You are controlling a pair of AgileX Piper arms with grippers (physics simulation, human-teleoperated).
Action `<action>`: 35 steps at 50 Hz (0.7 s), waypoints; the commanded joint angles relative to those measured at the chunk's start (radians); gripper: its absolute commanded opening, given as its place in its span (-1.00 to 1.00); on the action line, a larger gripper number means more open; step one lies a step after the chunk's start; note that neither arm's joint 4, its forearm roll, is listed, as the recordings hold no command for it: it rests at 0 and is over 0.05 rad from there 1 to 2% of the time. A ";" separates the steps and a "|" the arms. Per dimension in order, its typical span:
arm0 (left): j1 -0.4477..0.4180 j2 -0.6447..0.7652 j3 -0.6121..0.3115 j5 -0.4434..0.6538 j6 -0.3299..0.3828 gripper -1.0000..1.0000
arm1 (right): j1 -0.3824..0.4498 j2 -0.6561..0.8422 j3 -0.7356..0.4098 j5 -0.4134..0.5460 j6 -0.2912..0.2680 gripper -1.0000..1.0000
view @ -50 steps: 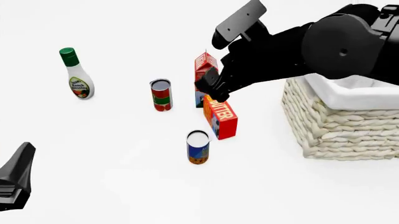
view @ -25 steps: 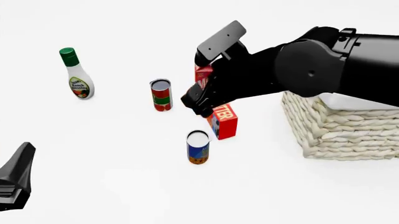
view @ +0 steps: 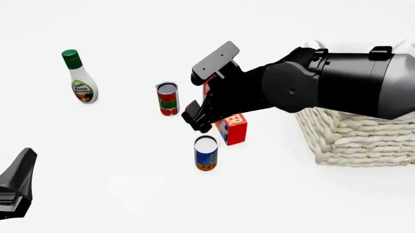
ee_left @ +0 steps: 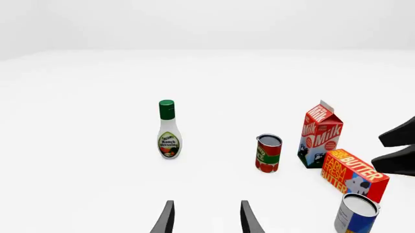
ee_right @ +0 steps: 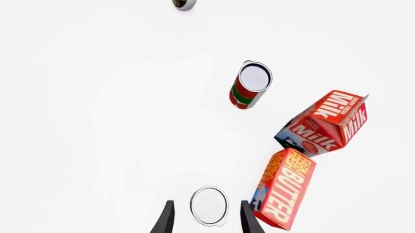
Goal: Pick the alphabet soup and place it in the basket.
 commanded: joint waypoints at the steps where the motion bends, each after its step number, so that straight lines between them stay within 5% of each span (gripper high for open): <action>1: 0.000 0.000 0.000 0.000 0.000 1.00 | 0.003 0.051 0.006 -0.029 -0.003 1.00; 35: 0.000 0.000 0.000 0.000 0.000 1.00 | -0.005 0.105 0.047 -0.076 -0.006 1.00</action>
